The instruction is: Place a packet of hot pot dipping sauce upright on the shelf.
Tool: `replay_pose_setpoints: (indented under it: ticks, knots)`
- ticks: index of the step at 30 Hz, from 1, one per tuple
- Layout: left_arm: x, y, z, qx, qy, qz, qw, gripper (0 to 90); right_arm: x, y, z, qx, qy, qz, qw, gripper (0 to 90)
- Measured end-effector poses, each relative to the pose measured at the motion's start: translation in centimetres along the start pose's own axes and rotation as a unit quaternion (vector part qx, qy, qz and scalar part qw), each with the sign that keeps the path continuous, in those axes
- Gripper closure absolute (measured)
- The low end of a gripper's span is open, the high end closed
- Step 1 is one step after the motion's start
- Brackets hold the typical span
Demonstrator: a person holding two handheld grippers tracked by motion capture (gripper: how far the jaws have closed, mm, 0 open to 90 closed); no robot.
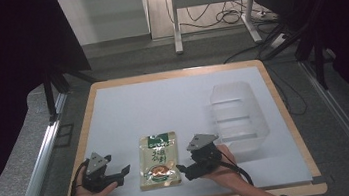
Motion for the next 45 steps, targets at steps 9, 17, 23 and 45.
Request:
replay_pose_setpoints:
  ticks: [9, 17, 23, 45]
  knots:
    - [0.2, -0.2, 0.0, -0.001, -0.001, -0.001, 1.0000, 19.0, 0.8, -0.2, -0.4, 0.002, -0.005, -0.003, 1.0000, 15.3]
    - [0.1, 0.0, 0.1, 0.003, 0.002, -0.001, 1.0000, 19.0, 0.5, -0.2, -0.5, 0.003, 0.002, -0.006, 1.0000, 15.3]
    - [0.1, -0.1, 0.0, 0.009, -0.001, 0.006, 0.9999, 19.0, 0.9, -0.3, -0.9, 0.000, -0.001, -0.011, 0.9999, 14.8]
    - [0.1, -0.2, 0.0, 0.006, 0.000, 0.009, 0.9999, 19.0, 1.9, -0.4, -7.4, 0.054, 0.023, -0.041, 0.9974, 16.8]
Point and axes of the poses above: each handheld gripper's, and its own axes: x roughly backward along the jaws, z roughly out of its underside, y roughly to its left, the point moved 3 cm from there along -x, roughly forward along the jaws, and after that the axes turned 11 degrees about -x, right-handed, at the moved point
